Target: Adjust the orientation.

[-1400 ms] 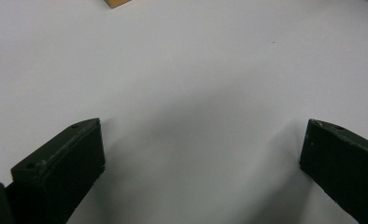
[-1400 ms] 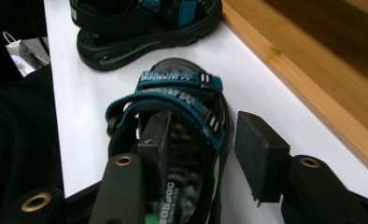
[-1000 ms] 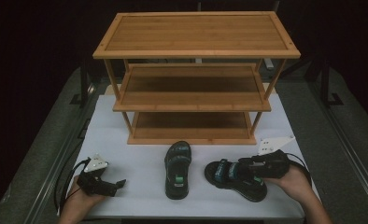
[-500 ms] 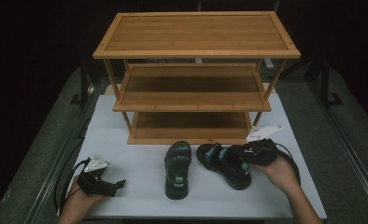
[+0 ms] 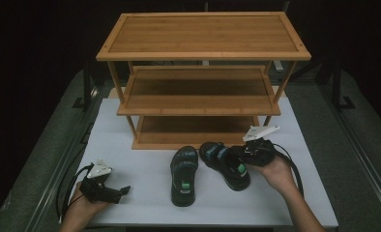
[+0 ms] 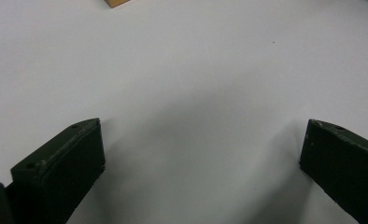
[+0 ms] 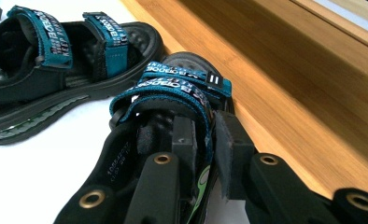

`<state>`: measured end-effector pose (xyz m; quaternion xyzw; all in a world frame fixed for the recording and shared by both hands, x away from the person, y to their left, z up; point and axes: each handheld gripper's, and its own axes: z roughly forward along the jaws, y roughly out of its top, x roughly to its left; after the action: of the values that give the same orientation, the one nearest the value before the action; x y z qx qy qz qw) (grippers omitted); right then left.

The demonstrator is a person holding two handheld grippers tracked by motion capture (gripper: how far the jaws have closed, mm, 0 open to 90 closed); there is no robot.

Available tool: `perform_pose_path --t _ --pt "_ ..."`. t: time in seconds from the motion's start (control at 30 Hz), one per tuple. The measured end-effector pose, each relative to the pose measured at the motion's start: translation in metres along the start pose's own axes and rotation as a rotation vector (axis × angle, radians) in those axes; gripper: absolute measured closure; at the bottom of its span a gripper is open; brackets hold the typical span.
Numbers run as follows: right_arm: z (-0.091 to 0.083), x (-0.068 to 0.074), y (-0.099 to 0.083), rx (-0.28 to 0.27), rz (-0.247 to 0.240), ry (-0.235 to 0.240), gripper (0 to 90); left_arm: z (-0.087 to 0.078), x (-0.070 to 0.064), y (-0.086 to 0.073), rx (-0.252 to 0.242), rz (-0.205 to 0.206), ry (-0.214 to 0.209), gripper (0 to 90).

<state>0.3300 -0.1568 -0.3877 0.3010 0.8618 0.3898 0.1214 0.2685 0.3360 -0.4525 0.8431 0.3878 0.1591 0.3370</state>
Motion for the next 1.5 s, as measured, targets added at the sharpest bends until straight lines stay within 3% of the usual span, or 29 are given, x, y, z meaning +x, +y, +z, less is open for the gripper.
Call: perform_pose_path --t 0.17,0.33,0.43,0.57,0.6,0.63,0.67,0.73,0.97,1.07,1.17,1.27,1.5 --pt "0.001 0.007 0.002 0.018 -0.011 -0.009 77.7 0.0 0.0 0.0 0.0 0.0 -0.001 0.0" --pt "-0.005 0.003 -0.003 -0.012 0.018 0.018 61.9 0.0 0.0 0.0 -0.001 -0.001 -0.001 0.0" --pt "-0.014 0.002 -0.007 -0.034 0.029 0.027 62.3 0.0 0.0 0.0 0.0 0.0 -0.001 0.0" --pt "-0.037 -0.002 -0.018 -0.094 0.056 0.039 72.4 0.0 0.0 0.0 0.0 0.0 0.0 0.0" --pt "-0.047 -0.005 -0.027 -0.119 0.069 0.047 80.3 0.0 0.0 0.0 0.0 0.0 0.0 0.0" --pt "-0.047 -0.005 -0.027 -0.119 0.069 0.047 80.3 0.0 0.0 0.0 0.0 0.0 0.0 0.0" --pt "-0.052 -0.008 -0.038 -0.118 0.075 0.044 88.5 0.0 0.0 0.0 0.001 0.002 0.0 0.0" --pt "-0.052 -0.009 -0.043 -0.111 0.077 0.041 89.5 0.0 0.0 0.0 0.002 0.001 0.0 0.0" --pt "-0.043 -0.013 -0.075 -0.059 0.059 0.052 89.7 0.0 0.0 0.0 0.002 0.0 -0.001 0.0" --pt "-0.027 -0.014 -0.084 -0.023 0.056 0.084 89.7 0.0 0.0 0.0 0.002 0.001 -0.001 0.0" --pt "-0.021 -0.013 -0.084 -0.031 0.047 0.089 89.7 0.0 0.0 0.0 0.002 0.0 -0.001 0.0" --pt "-0.013 -0.01 -0.083 -0.001 0.035 0.109 89.7 0.0 0.0 0.0 0.002 0.0 -0.001 0.0" --pt "-0.014 -0.005 -0.083 -0.005 0.032 0.128 89.7 0.0 0.0 0.0 0.002 0.0 -0.001 0.0"
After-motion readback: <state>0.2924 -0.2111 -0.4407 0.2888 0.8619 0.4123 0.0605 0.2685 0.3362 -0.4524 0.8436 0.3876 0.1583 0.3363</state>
